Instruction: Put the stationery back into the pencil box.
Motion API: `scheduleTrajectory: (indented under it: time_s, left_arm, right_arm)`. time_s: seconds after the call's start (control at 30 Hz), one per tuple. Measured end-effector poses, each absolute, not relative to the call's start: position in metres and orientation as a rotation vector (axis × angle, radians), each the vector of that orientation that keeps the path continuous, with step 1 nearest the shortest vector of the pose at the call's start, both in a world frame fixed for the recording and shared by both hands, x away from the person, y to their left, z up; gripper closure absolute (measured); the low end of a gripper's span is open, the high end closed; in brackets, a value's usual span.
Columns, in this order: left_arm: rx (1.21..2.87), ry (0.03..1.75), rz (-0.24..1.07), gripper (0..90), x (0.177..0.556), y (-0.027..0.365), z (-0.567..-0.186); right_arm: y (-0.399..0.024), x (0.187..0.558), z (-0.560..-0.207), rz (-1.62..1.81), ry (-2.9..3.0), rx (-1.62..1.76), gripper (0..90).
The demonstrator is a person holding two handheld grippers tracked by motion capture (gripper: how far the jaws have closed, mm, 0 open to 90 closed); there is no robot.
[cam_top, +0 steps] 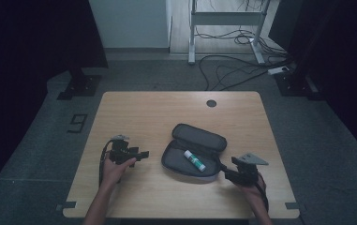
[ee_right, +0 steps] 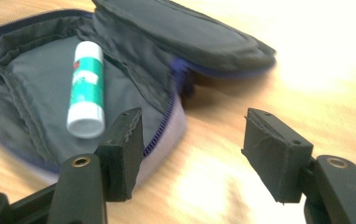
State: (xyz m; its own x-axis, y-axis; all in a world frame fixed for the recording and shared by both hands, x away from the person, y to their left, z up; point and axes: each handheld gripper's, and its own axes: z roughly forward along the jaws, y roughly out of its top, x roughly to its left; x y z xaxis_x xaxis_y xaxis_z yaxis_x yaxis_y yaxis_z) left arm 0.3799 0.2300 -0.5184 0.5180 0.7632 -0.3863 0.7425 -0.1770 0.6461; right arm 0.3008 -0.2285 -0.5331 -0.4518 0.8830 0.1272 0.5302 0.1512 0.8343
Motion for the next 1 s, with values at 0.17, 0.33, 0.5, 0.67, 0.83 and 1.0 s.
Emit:
scheduleTrajectory:
  time_s: [0.17, 0.33, 0.5, 0.67, 0.83, 1.0]
  left_arm:
    - [1.932, 1.235, 0.03, 31.7, 0.379, 0.23, -0.519]
    - [1.927, 1.236, 0.032, 31.7, 0.379, 0.231, -0.519]
    - [1.919, 1.237, 0.036, 31.7, 0.379, 0.233, -0.517]
    - [1.92, 1.238, 0.034, 31.8, 0.379, 0.233, -0.518]
    - [1.922, 1.24, 0.036, 31.7, 0.379, 0.233, -0.519]
    - [1.923, 1.24, 0.035, 31.7, 0.379, 0.232, -0.518]
  right_arm:
    - [-0.245, 0.298, -0.535, 1.263, 1.999, 1.378, 36.8]
    - [-0.25, 0.298, -0.535, 1.288, 1.986, 1.385, 36.9]
    - [-0.263, 0.296, -0.532, 1.344, 1.939, 1.415, 38.2]
    - [-0.275, 0.296, -0.532, 1.304, 1.907, 1.43, 38.3]
    - [-0.287, 0.298, -0.539, 1.234, 1.9, 1.463, 38.2]
    - [-0.288, 0.299, -0.541, 1.202, 1.903, 1.467, 38.2]
